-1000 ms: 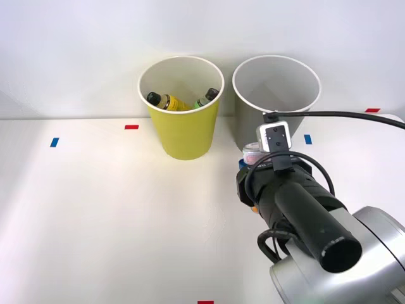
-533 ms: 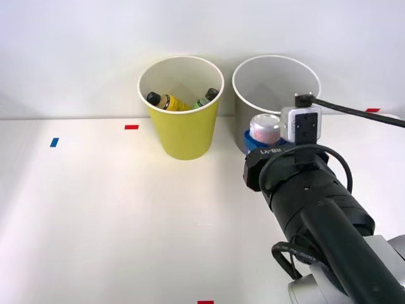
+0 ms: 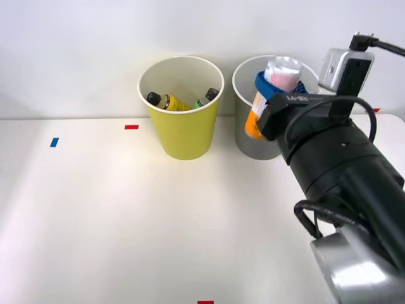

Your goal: Put cans in the gray bin, plastic bottles in the light green bin

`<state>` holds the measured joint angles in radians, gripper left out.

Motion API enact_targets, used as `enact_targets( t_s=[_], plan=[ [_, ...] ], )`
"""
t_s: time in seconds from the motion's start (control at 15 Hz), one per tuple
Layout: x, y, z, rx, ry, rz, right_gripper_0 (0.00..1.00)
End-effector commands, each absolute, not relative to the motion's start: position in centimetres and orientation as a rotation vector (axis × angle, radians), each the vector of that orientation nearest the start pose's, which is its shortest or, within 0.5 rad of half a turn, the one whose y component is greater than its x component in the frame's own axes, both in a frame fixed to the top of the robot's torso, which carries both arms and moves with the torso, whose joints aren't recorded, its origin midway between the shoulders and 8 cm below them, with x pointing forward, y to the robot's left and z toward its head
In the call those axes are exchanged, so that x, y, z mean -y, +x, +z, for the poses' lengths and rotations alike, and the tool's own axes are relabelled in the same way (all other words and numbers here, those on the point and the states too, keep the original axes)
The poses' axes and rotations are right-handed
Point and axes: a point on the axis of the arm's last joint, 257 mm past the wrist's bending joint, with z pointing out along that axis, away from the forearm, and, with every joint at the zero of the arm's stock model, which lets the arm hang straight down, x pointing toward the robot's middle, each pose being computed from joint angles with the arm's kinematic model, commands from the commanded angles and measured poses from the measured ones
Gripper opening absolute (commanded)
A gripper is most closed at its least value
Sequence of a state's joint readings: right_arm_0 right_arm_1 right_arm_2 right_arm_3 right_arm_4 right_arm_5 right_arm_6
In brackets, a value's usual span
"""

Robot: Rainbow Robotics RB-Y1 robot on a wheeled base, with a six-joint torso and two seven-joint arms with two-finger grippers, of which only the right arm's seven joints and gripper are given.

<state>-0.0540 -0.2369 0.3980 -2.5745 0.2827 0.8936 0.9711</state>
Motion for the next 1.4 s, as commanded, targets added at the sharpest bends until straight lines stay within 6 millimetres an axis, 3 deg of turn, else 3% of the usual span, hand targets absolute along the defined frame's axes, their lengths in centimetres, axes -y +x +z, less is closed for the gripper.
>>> enact_targets(
  t_s=[0.07, 0.33, 0.73, 1.0, 1.4],
  plan=[
    [11.6, 47.0, 5.4, -1.37, 0.006, 0.384, 0.0],
    [13.3, 53.1, 7.0, -1.357, 0.033, 0.316, 0.0],
    [15.2, 60.0, 6.4, -1.431, 0.044, 0.229, 0.0],
    [15.7, 62.2, 5.5, -1.468, 0.042, 0.19, 0.0],
    [15.6, 62.6, 4.6, -1.487, 0.041, 0.187, 0.0]
  ],
)
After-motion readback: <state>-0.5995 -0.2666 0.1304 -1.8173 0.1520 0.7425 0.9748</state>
